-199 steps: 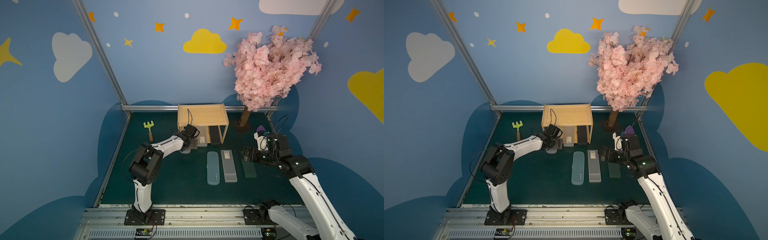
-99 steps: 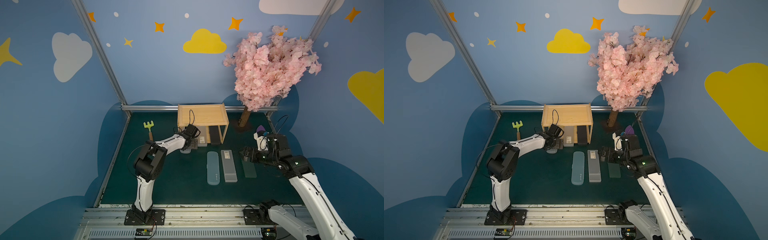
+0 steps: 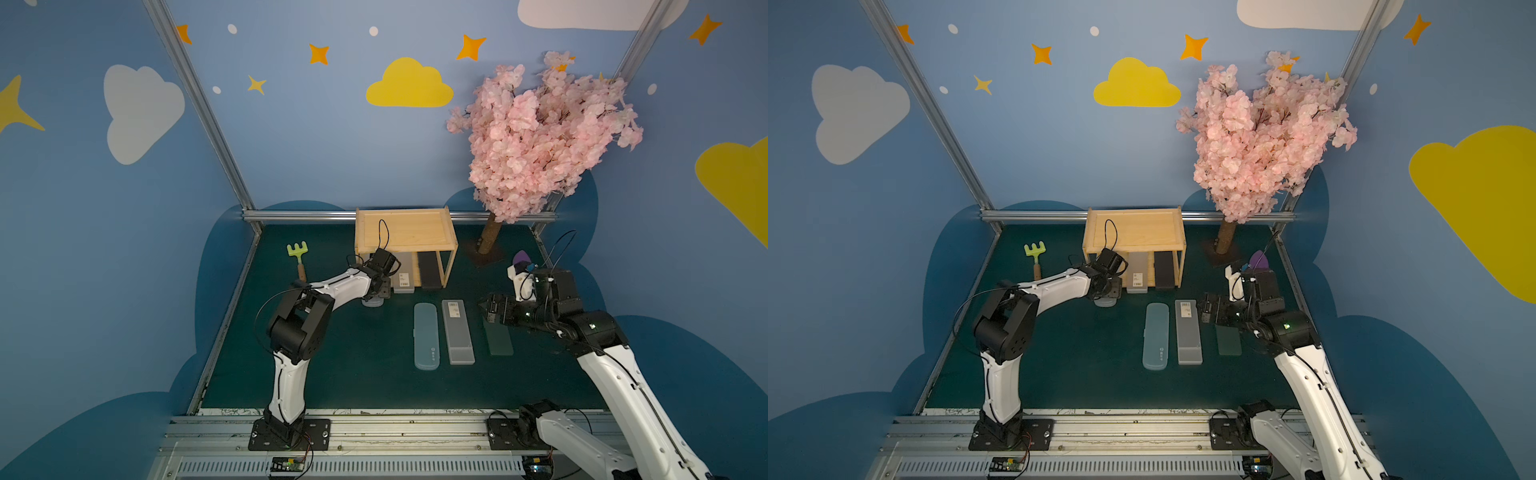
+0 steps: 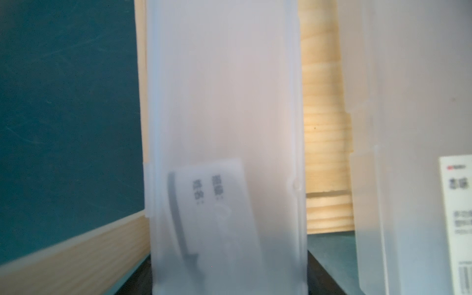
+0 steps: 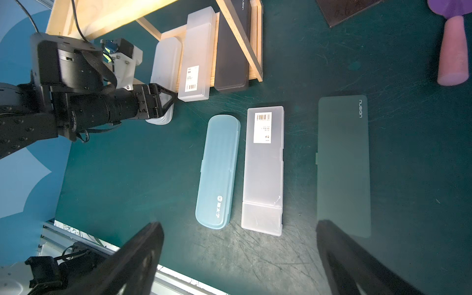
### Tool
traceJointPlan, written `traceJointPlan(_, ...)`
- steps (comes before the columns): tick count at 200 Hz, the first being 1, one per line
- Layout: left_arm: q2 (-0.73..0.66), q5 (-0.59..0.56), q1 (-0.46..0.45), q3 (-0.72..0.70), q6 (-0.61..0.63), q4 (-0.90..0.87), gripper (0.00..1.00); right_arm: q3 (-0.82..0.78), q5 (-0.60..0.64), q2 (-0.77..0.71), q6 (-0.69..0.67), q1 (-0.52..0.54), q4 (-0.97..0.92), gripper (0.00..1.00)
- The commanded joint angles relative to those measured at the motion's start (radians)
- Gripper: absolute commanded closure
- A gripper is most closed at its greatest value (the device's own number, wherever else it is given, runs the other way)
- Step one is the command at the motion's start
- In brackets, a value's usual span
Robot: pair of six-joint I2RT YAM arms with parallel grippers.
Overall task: Remove the pencil cases from the shelf
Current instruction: Pick up the pencil case from the shelf.
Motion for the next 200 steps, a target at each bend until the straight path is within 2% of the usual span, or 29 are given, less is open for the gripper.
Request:
traceJointPlan(1, -0.013, 0.002, 0.016, 0.003, 0.000, -0.025, 0.42, -0.009, -0.002, 0.002, -0.008, -0.006, -0.002, 0.02)
traceJointPlan(86, -0.155, 0.000, -0.017, -0.044, -0.020, -0.087, 0.40, 0.025, -0.030, 0.016, -0.020, -0.003, 0.009, 0.02)
traceJointPlan(136, -0.257, -0.006, -0.091, -0.102, -0.077, -0.158, 0.39, 0.085, -0.067, 0.053, -0.022, 0.007, 0.042, 0.02)
traceJointPlan(160, -0.306, -0.015, -0.123, -0.168, -0.120, -0.136, 0.38, 0.101, -0.088, 0.065, -0.021, 0.013, 0.057, 0.02)
traceJointPlan(200, -0.220, -0.038, -0.119, -0.124, -0.104, -0.146, 0.37, 0.105, -0.096, 0.070, -0.022, 0.027, 0.057, 0.02)
